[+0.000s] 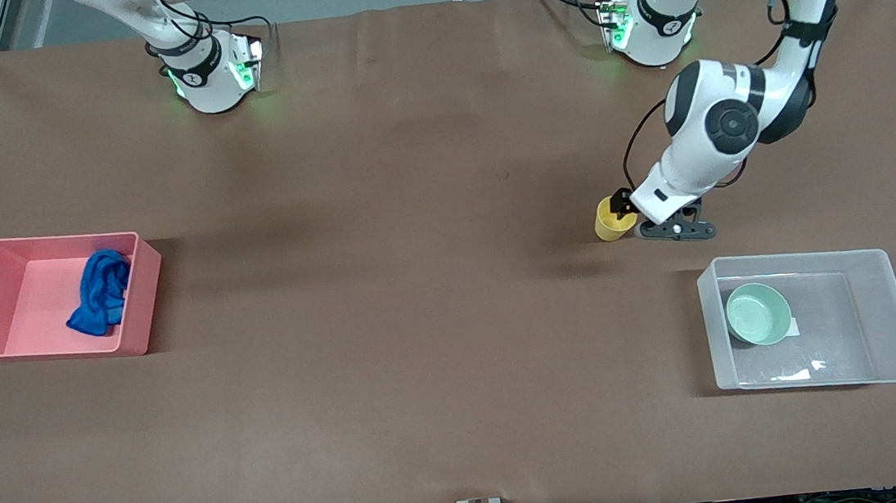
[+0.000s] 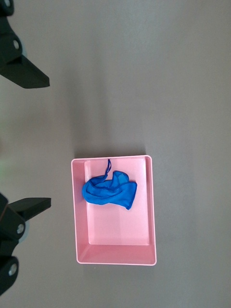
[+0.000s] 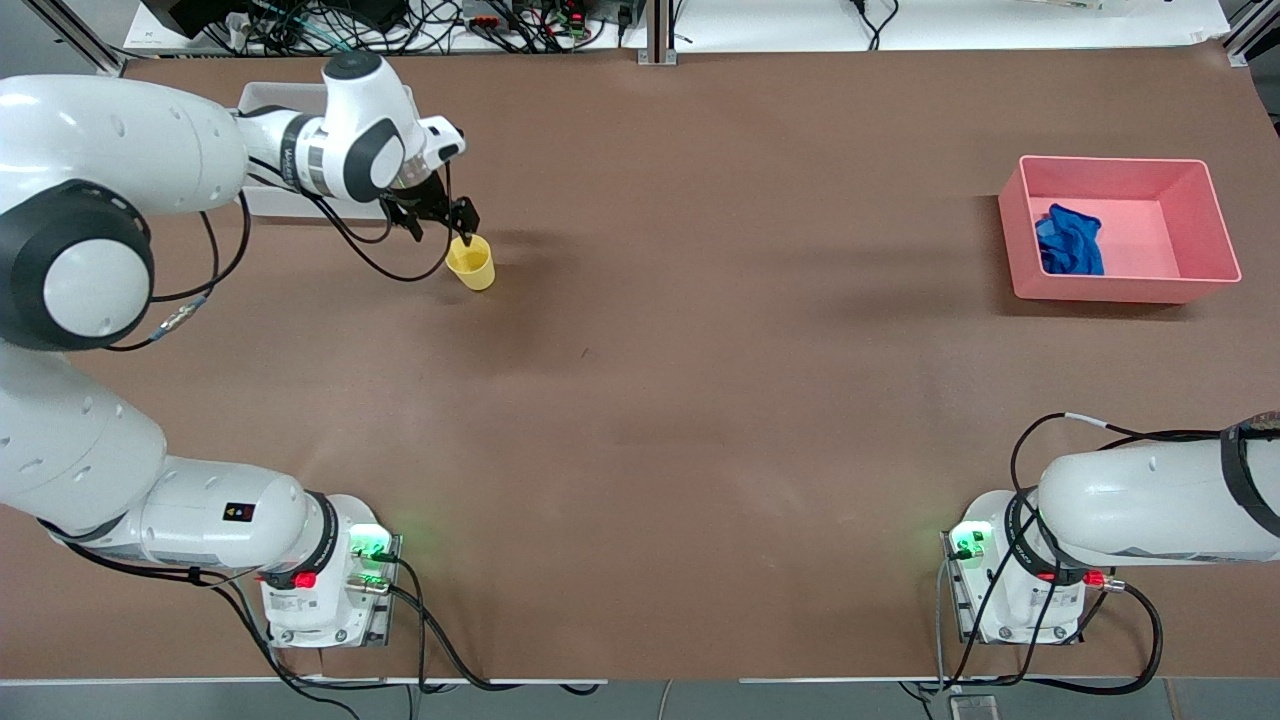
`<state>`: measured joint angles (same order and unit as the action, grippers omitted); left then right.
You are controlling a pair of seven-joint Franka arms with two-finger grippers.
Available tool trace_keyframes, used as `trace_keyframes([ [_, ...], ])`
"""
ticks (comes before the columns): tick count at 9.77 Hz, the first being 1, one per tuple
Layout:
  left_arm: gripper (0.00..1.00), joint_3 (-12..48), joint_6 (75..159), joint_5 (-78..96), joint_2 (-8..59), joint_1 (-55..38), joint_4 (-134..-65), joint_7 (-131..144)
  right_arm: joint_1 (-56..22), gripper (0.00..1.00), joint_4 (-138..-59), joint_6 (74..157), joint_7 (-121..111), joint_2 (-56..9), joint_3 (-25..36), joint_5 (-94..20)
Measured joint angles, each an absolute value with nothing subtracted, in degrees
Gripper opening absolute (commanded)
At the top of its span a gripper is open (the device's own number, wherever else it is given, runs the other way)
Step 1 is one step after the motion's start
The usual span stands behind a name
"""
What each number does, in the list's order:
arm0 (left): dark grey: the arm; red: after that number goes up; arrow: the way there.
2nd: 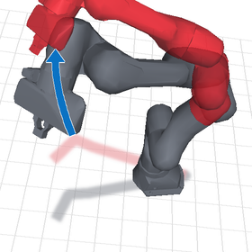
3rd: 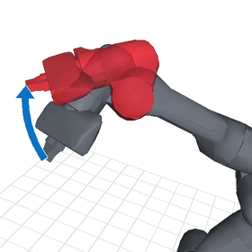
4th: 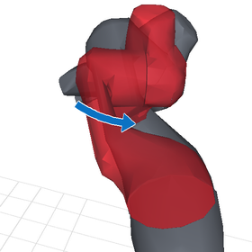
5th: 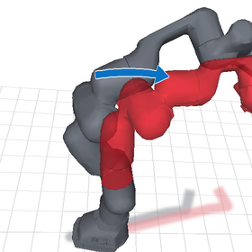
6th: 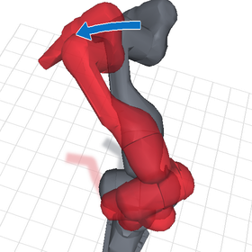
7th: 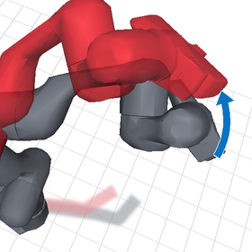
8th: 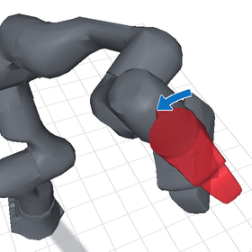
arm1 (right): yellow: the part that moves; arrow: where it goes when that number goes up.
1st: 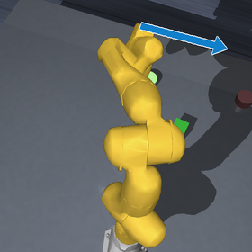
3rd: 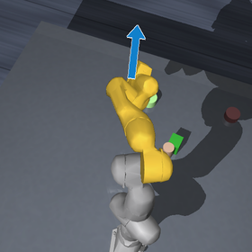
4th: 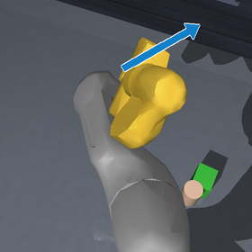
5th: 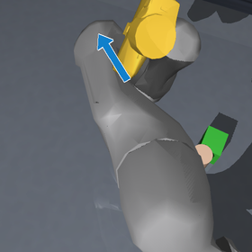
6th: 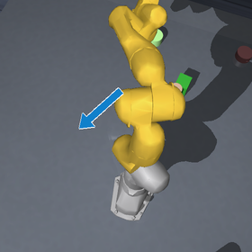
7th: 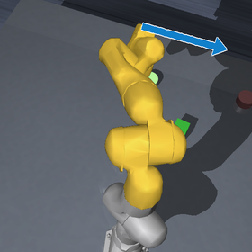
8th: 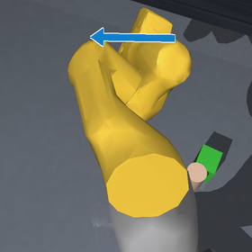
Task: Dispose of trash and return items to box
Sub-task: 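Carry the yellow cup with the left gripper over the clear bin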
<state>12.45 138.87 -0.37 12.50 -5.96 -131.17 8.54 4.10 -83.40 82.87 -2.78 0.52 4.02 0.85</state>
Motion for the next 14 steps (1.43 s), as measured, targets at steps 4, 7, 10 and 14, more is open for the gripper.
trace_keyframes([
  [4, 0.0, 12.88, 140.77, -0.87, 16.5, -5.96, -131.27, 8.54, 4.1, 1.0, -83.25, 82.87, -2.78, 0.52, 3.97, 0.85],
  [7, 0.0, 12.92, 141.34, -0.89, 16.4, -5.94, -130.72, 8.54, 4.1, 1.0, -83.24, 82.85, -2.78, 0.52, 3.96, 0.85],
  [10, 0.02, 12.19, 141.47, -0.91, 13.14, -5.59, -129.36, 8.33, 4.09, 1.0, -83.22, 82.85, -2.78, 0.52, 3.81, 0.84],
  [14, 0.01, 2.95, 140.72, -0.94, 12.01, -4.85, -118.94, 5.09, 4.09, 1.0, -83.2, 82.81, -2.78, 0.52, 3.8, 0.84],
])
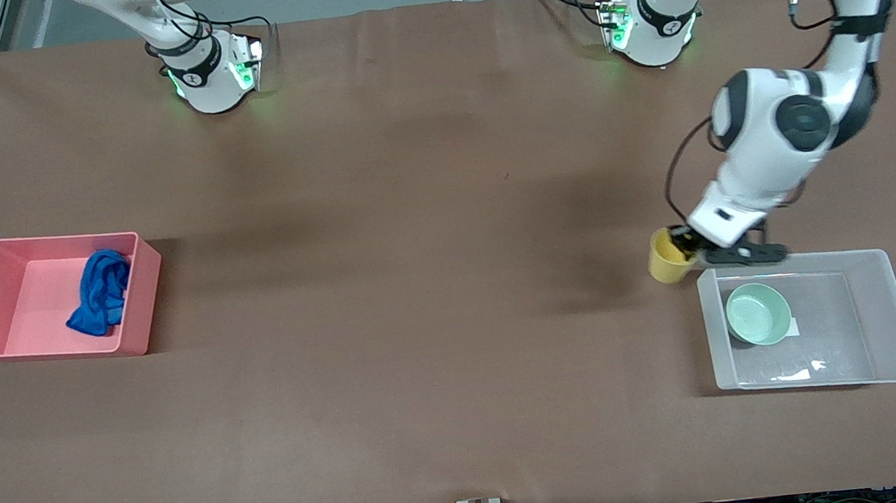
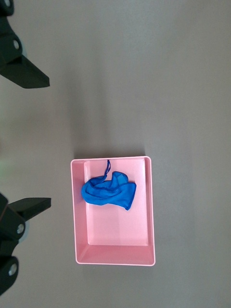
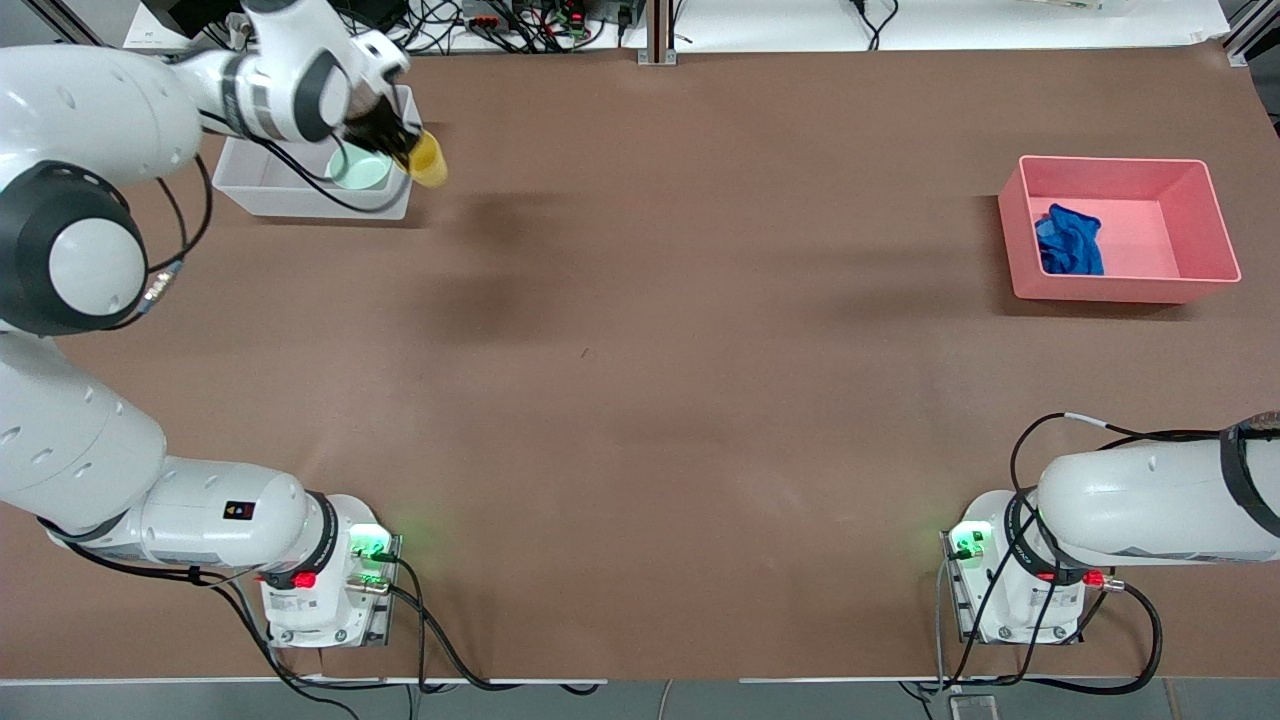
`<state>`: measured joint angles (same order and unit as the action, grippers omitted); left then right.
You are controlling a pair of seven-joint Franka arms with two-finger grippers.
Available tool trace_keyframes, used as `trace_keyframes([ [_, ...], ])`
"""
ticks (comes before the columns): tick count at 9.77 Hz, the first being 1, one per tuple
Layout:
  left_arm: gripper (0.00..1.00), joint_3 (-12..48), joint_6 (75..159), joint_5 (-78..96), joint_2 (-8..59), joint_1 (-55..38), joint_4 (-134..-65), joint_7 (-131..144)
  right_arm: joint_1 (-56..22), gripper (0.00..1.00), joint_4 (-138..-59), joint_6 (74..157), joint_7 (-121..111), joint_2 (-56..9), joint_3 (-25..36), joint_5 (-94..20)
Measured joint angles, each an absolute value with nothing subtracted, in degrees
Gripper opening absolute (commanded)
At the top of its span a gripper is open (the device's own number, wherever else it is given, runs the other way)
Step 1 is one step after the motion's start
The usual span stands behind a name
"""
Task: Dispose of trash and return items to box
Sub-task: 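Carry the yellow cup with the left gripper over the clear bin, then lower the cup into the green bowl and open the left gripper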
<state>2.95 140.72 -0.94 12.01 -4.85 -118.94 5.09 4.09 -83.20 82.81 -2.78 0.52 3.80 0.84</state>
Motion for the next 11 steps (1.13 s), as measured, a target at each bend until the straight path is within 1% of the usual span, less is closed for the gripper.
trace_keyframes([
  [1, 0.01, 0.59, 137.28, -0.93, 13.24, -4.59, -115.05, 2.8, 4.09, 1.0, -83.2, 82.81, -2.78, 0.52, 3.82, 0.84],
  [3, 0.01, -2.71, 126.82, -0.39, 18.67, -4.36, -103.3, -2.13, 4.09, 1.0, -83.19, 82.8, -2.78, 0.52, 3.8, 0.84],
  [4, 0.01, -4.66, 124.5, 1.2, 22.28, -4.48, -98.55, -6.0, 4.09, 1.0, -83.19, 82.8, -2.78, 0.52, 3.79, 0.84],
  [5, 0.01, -7.19, 124.17, 4.38, 26.1, -4.43, -95.36, -11.38, 4.09, 1.0, -83.18, 82.8, -2.78, 0.52, 3.78, 0.84],
  [7, 0.06, -10.78, 124.1, 8.35, 32.14, -3.91, -91.53, -19.85, 4.09, 1.0, -83.18, 82.8, -2.78, 0.52, 3.77, 0.84],
  [10, 0.11, -11.21, 124.05, 8.52, 36.62, -3.74, -91.02, -21.85, 4.09, 1.0, -83.17, 82.75, -2.78, 0.52, 3.79, 0.84],
  [11, 0.52, -11.26, 124.04, 8.52, 37.19, -3.68, -90.99, -21.85, 4.09, 1.0, -83.19, 82.55, -2.78, 0.52, 3.8, 0.84],
])
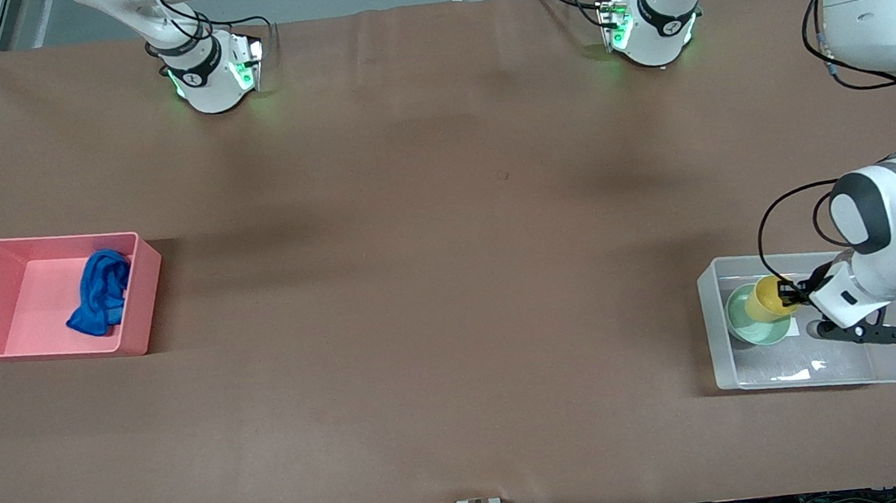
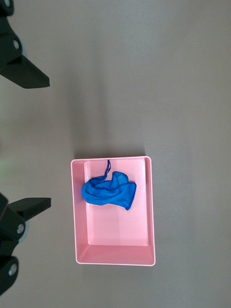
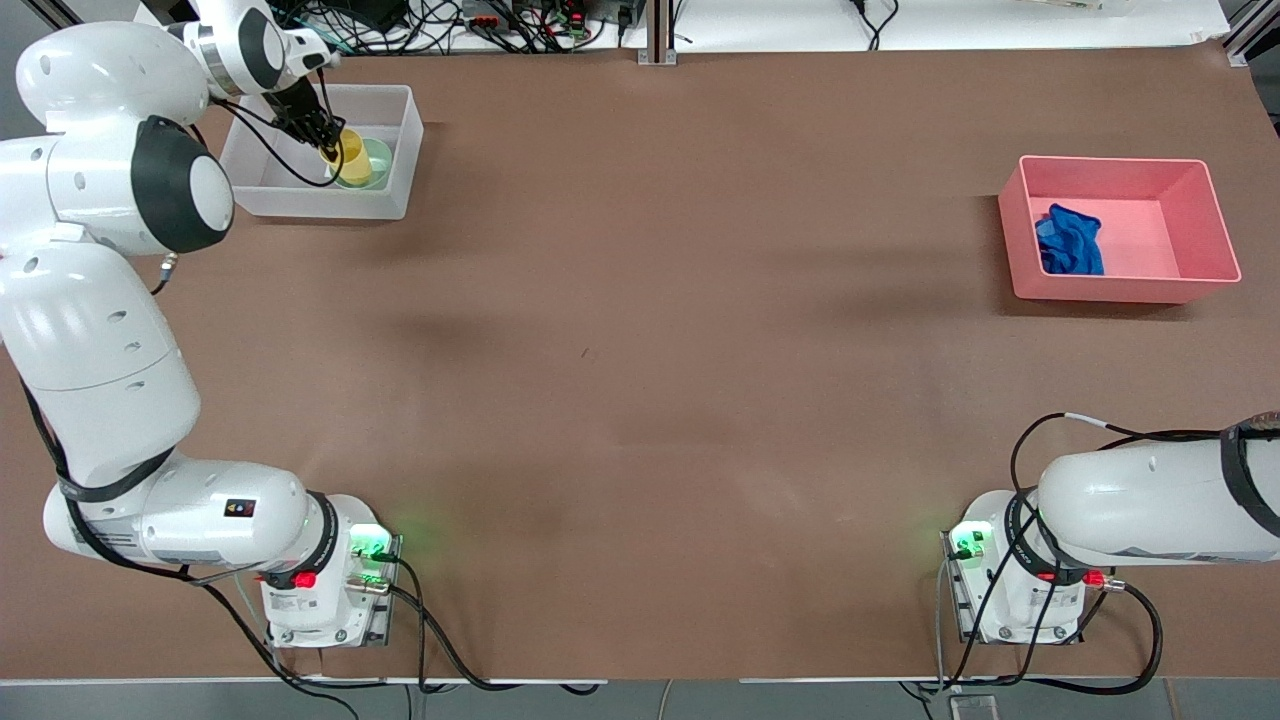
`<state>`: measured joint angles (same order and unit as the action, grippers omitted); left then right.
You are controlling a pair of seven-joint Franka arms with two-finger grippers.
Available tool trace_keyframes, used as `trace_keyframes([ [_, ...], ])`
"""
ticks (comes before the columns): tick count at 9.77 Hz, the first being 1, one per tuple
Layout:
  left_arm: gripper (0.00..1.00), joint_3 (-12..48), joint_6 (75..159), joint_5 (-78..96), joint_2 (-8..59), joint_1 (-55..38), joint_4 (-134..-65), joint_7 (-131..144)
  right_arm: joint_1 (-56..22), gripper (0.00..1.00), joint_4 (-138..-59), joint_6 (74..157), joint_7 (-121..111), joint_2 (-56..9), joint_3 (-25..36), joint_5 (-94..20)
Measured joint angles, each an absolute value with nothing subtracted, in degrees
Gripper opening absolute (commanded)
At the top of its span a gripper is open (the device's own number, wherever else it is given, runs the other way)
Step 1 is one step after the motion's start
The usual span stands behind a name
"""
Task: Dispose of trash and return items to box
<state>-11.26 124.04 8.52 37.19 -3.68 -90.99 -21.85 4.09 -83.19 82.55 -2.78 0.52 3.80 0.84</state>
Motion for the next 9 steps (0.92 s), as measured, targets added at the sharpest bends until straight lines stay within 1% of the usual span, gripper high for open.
trace_keyframes([
  [1, 1.0, -11.33, 124.03, 8.52, 37.4, -3.67, -90.98, -21.87, 4.09, 1.0, -83.22, 82.38, -2.78, 0.51, 3.8, 0.83],
  [3, 1.0, -11.35, 124.03, 8.52, 37.26, -3.68, -90.16, -21.97, 4.09, 1.0, -83.22, 82.18, -2.78, 0.5, 3.8, 0.83],
  [5, 1.0, -11.37, 123.75, 8.52, 34.27, -3.71, -88.67, -21.97, 4.09, 1.0, -83.24, 82.1, -2.78, 0.5, 3.8, 0.83],
  [6, 1.0, -11.34, 122.37, 8.52, 30.96, -3.81, -88.33, -21.92, 4.09, 1.0, -83.26, 82.08, -2.78, 0.49, 3.8, 0.83],
  [7, 1.0, -11.3, 119.06, 8.52, 26.6, -4.09, -88.04, -20.71, 4.1, 1.0, -83.26, 82.08, -2.78, 0.48, 3.81, 0.83],
  [8, 1.0, -10.82, 113.94, 7.75, 21.63, -4.43, -87.8, -18.0, 4.1, 1.0, -83.27, 82.08, -2.78, 0.48, 3.82, 0.83],
  [9, 1.0, -8.89, 108.6, 5.19, 16.44, -4.53, -87.79, -13.69, 4.1, 1.0, -83.27, 82.08, -2.78, 0.48, 3.83, 0.83],
])
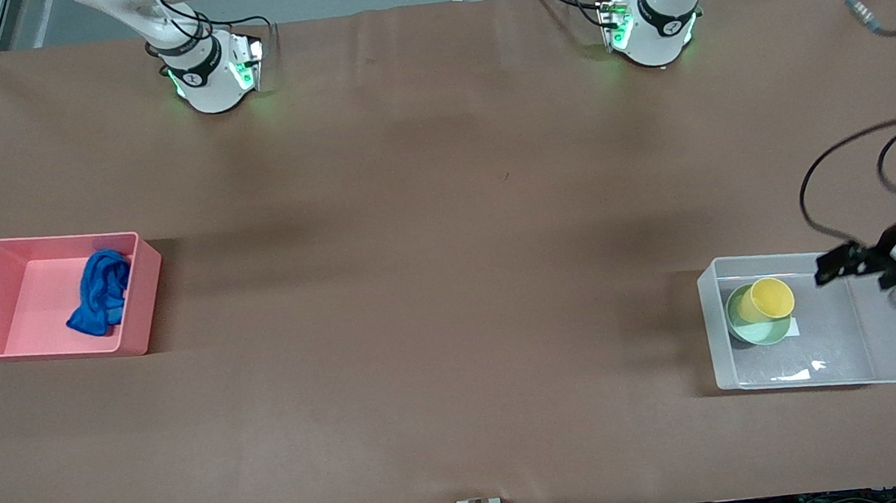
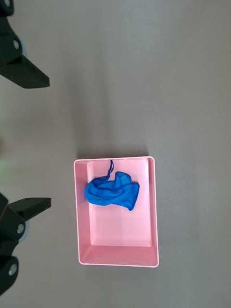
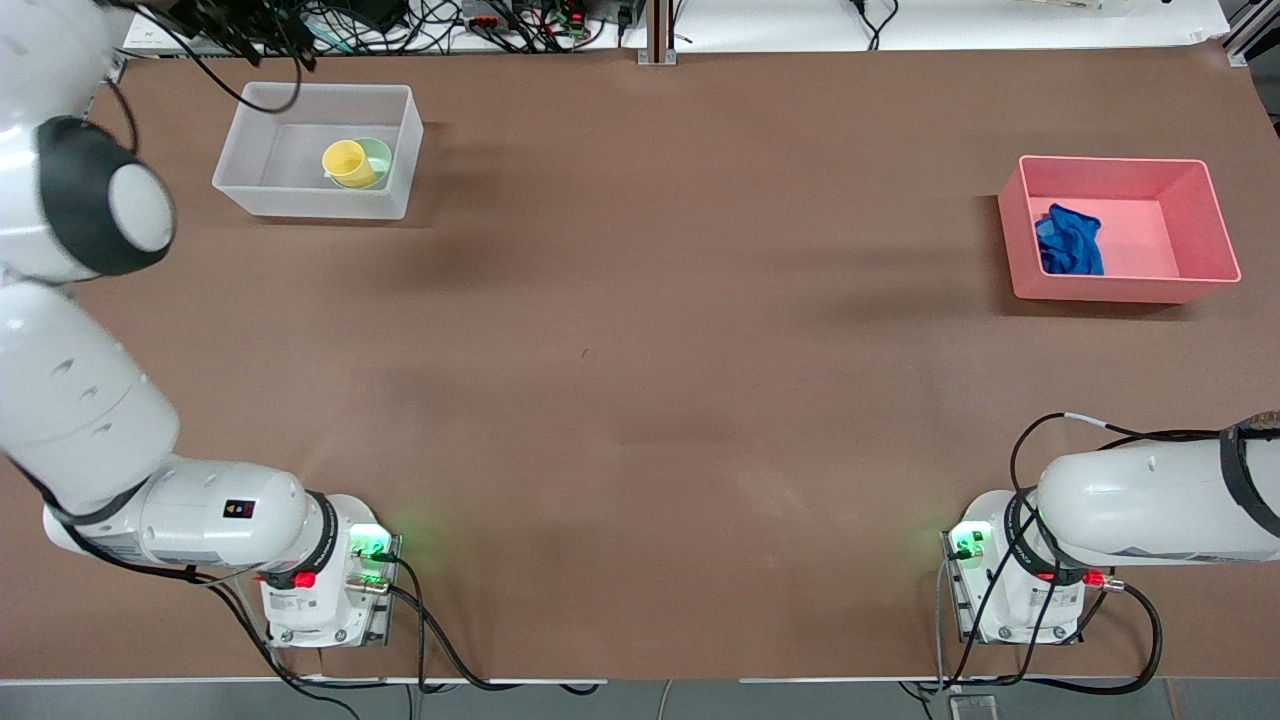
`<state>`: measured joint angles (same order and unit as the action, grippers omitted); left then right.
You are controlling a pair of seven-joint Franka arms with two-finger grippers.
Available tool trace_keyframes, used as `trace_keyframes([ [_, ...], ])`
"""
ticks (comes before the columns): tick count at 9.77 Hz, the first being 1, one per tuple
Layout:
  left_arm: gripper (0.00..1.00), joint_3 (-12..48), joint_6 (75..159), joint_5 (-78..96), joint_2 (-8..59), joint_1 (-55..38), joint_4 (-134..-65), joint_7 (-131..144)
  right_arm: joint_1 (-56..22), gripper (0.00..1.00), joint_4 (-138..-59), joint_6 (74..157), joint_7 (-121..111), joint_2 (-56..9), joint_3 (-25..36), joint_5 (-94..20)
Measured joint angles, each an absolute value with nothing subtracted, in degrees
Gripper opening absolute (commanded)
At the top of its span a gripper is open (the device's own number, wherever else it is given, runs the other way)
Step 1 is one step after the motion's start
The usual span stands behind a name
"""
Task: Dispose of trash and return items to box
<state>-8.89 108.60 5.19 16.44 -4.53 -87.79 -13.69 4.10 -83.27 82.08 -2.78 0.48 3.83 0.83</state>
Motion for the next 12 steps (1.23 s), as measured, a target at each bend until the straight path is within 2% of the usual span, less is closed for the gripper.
trace_keyframes([
  [3, 1.0, -2.2, 96.09, 0.76, 2.55, -4.74, -88.77, -4.75, 4.12, 1.0, -83.28, 82.08, -2.78, 0.47, 3.87, 0.83],
  [6, 1.0, -0.18, 93.59, 0.69, -6.22, -4.42, -92.83, -1.42, 4.13, 1.0, -83.28, 82.08, -2.78, 0.47, 3.87, 0.83],
  [8, 1.0, -0.19, 92.16, 0.74, -6.02, -4.19, -90.86, -1.1, 4.13, 1.0, -83.28, 82.08, -2.78, 0.47, 3.86, 0.83],
  [10, 1.0, -0.12, 89.37, 0.82, -2.82, -4.24, -86.09, -1.1, 4.13, 1.0, -83.29, 82.08, -2.78, 0.47, 3.85, 0.83],
  [12, 1.0, -0.1, 88.19, 0.82, -0.48, -4.25, -84.6, -0.54, 4.13, 1.0, -83.28, 82.08, -2.78, 0.47, 3.85, 0.83],
])
